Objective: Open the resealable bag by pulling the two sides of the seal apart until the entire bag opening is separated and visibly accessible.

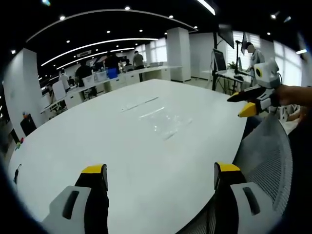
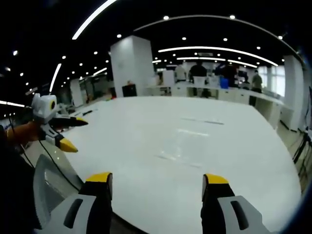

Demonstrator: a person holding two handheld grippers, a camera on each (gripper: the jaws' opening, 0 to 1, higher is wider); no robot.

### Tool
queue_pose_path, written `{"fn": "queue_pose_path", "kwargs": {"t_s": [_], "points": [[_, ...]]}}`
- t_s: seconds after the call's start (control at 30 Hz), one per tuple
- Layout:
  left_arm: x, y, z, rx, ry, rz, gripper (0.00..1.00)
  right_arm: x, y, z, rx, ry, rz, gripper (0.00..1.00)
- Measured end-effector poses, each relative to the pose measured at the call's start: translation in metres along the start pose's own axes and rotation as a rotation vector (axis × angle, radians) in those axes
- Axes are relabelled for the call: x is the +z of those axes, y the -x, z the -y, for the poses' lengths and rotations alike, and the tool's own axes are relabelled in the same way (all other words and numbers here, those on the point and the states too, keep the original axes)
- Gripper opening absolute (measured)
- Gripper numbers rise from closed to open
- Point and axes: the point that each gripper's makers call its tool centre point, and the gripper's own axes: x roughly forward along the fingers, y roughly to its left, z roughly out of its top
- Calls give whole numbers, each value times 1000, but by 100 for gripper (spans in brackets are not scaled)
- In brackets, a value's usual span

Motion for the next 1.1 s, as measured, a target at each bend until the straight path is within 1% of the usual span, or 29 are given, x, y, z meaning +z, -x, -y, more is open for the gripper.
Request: {"fn": "queue_pose_path", "kwargs": {"t_s": [0.37, 0.57, 0.63, 0.7, 0.9, 1.1], "points": [[-2, -1, 1, -7, -5, -10, 88, -2, 0, 1, 2, -1, -4, 71], [-1, -3, 1, -10, -7, -13, 88, -3, -4, 3, -1, -3, -12, 68], [0, -3, 2, -18, 11, -7, 87, -3, -5, 3, 1, 1, -12, 68], [4, -4, 2, -27, 32, 11, 87, -2, -7, 3, 3, 7, -13, 68], [7, -5, 0, -33, 64, 30, 87, -1, -10, 3, 7, 15, -18, 68], [4, -4, -2, -26, 65, 20, 87, 0, -15, 4, 12, 28, -25, 67]]}}
